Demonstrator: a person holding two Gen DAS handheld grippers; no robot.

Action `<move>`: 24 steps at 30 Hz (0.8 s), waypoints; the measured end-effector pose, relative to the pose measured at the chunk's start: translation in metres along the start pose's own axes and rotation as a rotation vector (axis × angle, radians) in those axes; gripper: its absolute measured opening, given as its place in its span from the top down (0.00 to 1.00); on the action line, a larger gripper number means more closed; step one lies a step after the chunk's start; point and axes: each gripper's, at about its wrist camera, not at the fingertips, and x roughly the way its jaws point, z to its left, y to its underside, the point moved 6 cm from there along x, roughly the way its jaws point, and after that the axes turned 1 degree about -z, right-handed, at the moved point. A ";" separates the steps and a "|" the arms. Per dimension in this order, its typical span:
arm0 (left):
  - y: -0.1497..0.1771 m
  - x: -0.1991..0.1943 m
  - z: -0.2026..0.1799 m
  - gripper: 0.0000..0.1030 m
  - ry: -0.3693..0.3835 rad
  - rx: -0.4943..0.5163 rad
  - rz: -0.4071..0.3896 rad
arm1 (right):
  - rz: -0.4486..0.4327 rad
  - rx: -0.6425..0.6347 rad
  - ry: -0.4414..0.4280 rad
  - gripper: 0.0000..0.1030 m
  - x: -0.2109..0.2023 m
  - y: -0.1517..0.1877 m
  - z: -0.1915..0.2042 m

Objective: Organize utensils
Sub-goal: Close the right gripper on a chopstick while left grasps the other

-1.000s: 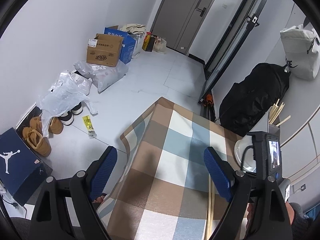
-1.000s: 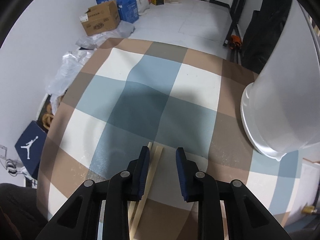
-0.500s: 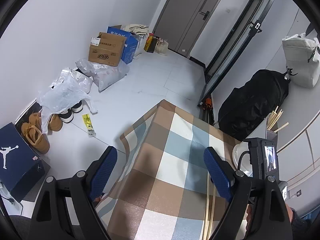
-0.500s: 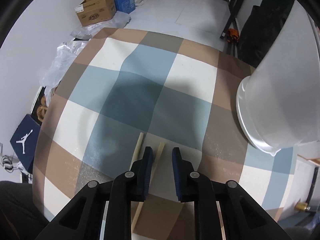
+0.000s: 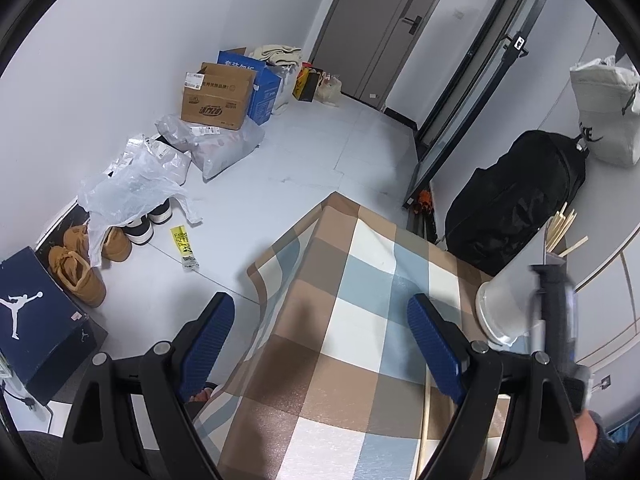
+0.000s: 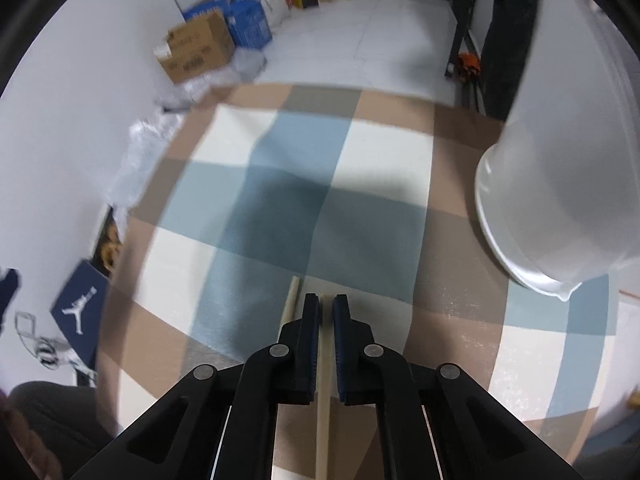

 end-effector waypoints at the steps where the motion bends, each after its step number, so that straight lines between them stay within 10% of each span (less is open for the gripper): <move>1: 0.001 0.001 -0.001 0.17 -0.002 0.007 0.003 | -0.029 -0.007 -0.010 0.94 -0.007 0.000 -0.001; 24: 0.068 0.053 -0.094 0.17 -0.035 0.377 0.264 | -0.509 0.020 -0.168 0.94 -0.141 0.008 -0.073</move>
